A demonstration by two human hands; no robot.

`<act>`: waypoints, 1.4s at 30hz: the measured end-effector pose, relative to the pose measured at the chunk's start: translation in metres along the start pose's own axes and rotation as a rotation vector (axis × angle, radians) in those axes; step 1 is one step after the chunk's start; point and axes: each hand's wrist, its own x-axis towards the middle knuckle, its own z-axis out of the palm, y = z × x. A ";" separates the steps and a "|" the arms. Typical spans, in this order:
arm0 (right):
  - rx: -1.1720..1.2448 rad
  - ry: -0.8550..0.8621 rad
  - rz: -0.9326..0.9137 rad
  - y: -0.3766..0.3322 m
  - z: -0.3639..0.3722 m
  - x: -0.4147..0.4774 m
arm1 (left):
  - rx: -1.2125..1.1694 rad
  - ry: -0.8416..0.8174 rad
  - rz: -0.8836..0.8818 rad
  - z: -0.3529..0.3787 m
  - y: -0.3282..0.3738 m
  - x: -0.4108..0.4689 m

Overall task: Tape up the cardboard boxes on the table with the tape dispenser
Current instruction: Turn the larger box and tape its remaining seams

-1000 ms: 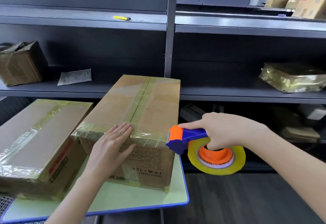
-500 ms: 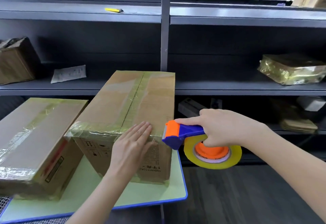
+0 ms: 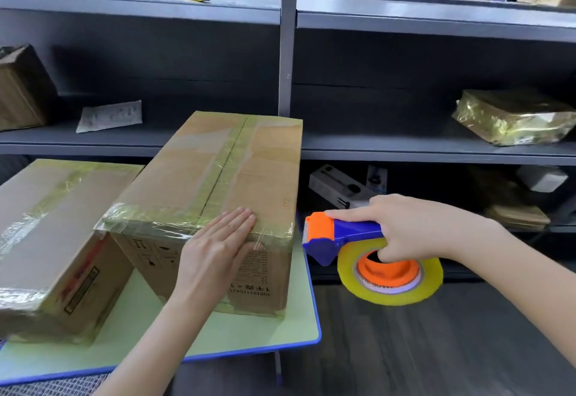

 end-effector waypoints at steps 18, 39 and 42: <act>-0.162 -0.167 -0.061 -0.004 -0.013 0.023 | -0.053 -0.074 -0.066 -0.007 0.005 0.001; -0.199 -0.111 0.026 -0.003 0.016 0.029 | -0.146 -0.201 0.111 -0.009 0.044 0.006; -0.184 -0.115 0.030 -0.005 0.017 0.027 | -0.168 -0.214 0.083 -0.008 0.045 0.008</act>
